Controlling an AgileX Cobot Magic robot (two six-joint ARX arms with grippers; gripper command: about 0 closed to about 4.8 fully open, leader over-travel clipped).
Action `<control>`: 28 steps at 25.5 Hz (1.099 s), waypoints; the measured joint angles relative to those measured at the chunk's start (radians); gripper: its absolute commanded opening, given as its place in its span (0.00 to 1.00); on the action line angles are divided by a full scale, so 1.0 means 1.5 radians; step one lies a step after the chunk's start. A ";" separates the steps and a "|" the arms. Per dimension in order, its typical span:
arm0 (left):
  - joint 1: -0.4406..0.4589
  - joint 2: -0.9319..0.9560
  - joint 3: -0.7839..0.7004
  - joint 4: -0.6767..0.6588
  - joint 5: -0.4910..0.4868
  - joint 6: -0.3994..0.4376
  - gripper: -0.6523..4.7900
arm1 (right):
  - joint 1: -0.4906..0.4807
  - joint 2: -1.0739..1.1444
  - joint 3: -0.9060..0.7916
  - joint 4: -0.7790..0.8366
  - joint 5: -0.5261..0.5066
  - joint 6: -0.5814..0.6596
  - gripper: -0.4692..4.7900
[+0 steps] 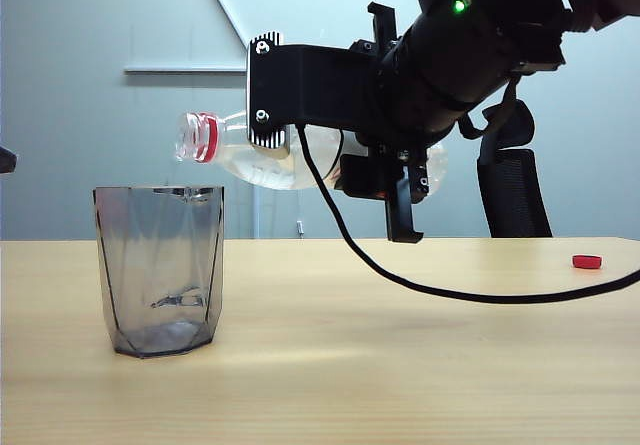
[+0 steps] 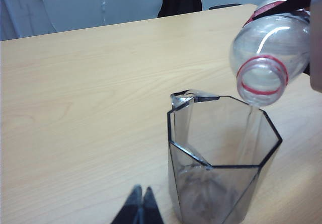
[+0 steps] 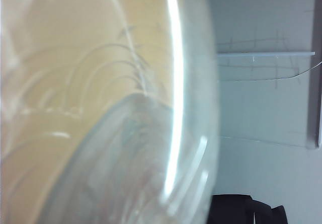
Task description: Pick up the mineral water bottle on the table and pour water into the mug until it's half full.
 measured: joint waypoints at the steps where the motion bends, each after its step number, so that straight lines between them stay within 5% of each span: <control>1: 0.000 0.000 0.000 0.000 0.000 0.000 0.12 | 0.000 0.000 0.000 0.000 0.000 -0.005 0.49; 28: 0.000 0.000 0.000 0.000 0.000 0.000 0.12 | -0.001 0.000 0.001 0.000 0.000 -0.047 0.49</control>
